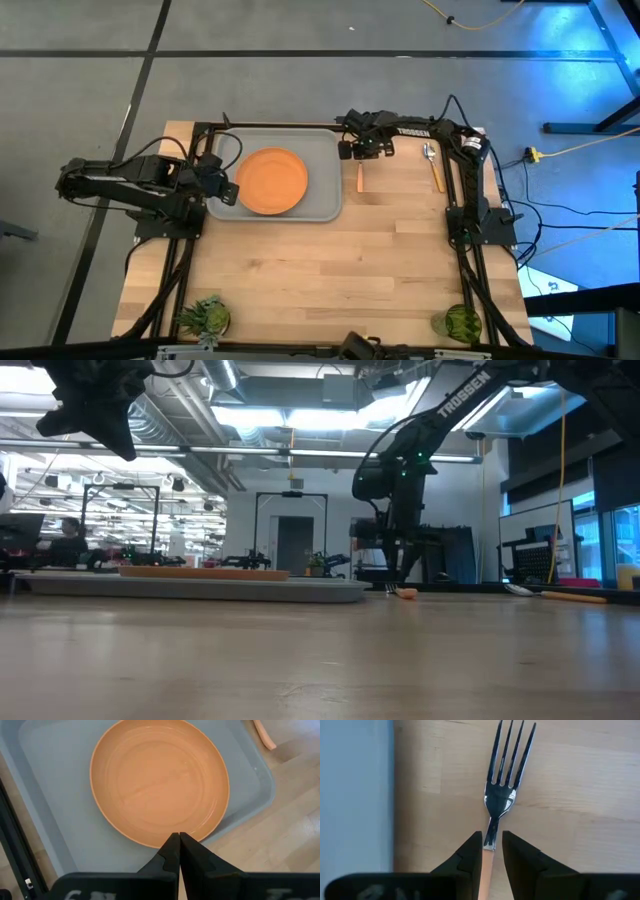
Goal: Pick and place plate/cup/fork/spoon on tray
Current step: Put the orange fork on the gray serving tray to the right side of the orange plate
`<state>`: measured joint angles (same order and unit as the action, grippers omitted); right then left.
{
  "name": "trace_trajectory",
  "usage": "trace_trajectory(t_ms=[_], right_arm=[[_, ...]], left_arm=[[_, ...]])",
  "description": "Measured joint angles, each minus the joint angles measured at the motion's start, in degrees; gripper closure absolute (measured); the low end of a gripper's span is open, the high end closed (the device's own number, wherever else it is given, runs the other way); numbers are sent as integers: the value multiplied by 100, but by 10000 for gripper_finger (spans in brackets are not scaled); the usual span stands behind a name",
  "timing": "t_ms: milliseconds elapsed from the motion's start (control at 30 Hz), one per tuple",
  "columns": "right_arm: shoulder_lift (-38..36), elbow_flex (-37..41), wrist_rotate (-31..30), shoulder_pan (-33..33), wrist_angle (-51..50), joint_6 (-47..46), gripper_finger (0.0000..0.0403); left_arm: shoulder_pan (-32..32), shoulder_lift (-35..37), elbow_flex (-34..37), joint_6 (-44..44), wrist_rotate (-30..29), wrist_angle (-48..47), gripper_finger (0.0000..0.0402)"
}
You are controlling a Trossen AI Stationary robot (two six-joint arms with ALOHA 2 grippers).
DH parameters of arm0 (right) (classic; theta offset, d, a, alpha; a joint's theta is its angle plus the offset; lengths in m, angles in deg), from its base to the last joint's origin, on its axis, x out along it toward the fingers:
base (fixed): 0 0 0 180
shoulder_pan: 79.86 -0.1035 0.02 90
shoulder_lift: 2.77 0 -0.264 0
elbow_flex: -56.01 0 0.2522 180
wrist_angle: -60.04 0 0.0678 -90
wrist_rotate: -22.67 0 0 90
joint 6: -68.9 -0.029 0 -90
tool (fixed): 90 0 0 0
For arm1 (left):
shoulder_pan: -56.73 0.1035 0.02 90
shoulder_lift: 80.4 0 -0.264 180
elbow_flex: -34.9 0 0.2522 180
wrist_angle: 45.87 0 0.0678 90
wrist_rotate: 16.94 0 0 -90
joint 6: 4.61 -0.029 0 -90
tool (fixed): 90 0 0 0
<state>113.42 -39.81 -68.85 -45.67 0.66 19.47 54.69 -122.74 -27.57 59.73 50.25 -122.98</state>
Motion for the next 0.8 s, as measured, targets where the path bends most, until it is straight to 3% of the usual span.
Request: trace_trajectory(t_ms=[500, 800], right_arm=[[423, -17, -131, -22, 54, 213, 326], [429, -13, -140, -17, 41, 302, 385]], left_arm=[[-2, -1, 0, 2, 0, 0, 401], [-1, 0, 0, -1, 31, 0, 401]])
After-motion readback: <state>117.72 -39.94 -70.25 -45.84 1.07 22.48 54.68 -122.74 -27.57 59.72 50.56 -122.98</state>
